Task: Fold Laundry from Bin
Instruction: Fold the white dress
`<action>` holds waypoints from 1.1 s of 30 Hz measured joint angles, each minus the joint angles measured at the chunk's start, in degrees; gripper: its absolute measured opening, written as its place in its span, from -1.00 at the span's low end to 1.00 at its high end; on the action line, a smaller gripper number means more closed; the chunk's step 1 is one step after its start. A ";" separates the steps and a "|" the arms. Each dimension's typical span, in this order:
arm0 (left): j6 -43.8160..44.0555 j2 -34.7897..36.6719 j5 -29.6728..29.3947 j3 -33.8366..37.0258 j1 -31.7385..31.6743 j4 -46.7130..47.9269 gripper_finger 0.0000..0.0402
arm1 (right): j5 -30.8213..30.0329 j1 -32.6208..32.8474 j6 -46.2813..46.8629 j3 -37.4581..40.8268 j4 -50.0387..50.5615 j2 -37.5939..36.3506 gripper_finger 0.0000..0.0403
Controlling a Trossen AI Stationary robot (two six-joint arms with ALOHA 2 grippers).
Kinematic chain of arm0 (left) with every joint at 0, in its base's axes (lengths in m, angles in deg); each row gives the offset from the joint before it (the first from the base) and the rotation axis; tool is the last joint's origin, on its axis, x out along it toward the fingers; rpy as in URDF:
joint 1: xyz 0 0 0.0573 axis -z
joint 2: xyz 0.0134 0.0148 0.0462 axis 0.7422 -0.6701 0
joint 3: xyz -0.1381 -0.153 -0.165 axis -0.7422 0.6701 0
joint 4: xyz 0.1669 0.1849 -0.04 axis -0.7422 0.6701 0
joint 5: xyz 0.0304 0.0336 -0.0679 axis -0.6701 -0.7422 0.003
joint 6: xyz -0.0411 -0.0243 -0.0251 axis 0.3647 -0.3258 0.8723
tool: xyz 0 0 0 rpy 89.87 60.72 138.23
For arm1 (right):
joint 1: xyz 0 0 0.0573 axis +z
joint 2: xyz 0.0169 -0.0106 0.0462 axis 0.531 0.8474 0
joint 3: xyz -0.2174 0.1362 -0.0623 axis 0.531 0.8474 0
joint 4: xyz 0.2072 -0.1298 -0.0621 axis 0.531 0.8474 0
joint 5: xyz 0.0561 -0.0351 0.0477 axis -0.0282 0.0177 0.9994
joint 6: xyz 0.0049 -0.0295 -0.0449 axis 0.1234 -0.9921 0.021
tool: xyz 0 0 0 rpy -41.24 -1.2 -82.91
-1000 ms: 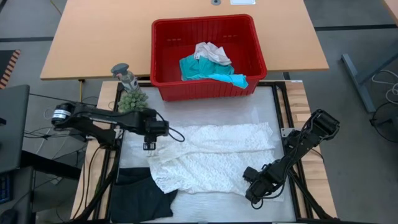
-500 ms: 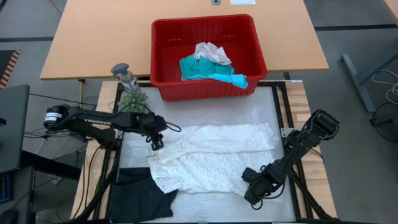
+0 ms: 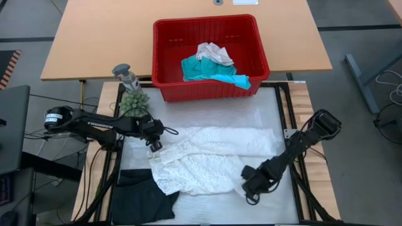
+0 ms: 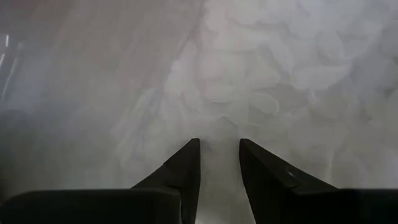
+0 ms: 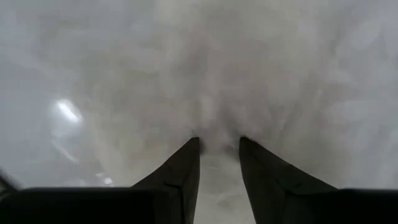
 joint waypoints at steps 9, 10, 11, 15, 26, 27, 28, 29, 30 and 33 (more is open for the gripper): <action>-4.36 0.00 -0.04 0.00 0.00 -4.05 -0.50 | -0.75 0.10 -4.95 -0.07 -3.92 -2.42 -0.31; -4.73 0.00 -0.06 0.00 0.00 -4.37 -0.50 | -0.93 0.34 -5.43 -0.09 -3.36 -3.39 -0.32; -5.09 0.00 -0.11 0.00 0.00 -4.42 -0.50 | -1.29 0.60 -5.60 -0.09 -2.08 -4.43 -0.32; -5.37 0.00 -0.19 0.00 0.00 -4.46 -0.50 | -1.70 1.88 -3.50 -0.08 8.29 -9.79 -0.34; -4.69 0.15 0.81 -4.40 0.00 -2.36 -0.50 | -26.14 -9.91 -14.90 -0.11 -9.66 -23.83 -0.34; -5.23 0.15 0.82 -5.38 0.00 -1.25 -0.50 | -26.07 -12.56 -18.72 -0.13 -13.11 -23.39 -0.34; -5.62 0.15 0.79 -6.33 0.00 -0.31 -0.50 | -25.94 -15.37 -22.34 -0.13 -16.87 -22.58 -0.34; -5.78 0.15 0.81 -7.29 0.00 0.79 -0.50 | -25.01 -17.84 -26.21 -0.13 -20.74 -21.60 -0.34; -5.95 0.15 0.89 -8.11 0.00 1.80 -0.50 | -23.21 -20.21 -29.94 -0.13 -24.32 -20.35 -0.33; -6.06 0.44 1.66 -10.17 0.00 4.14 -0.50 | -16.39 -26.88 -38.07 -0.13 -35.02 -15.69 -0.24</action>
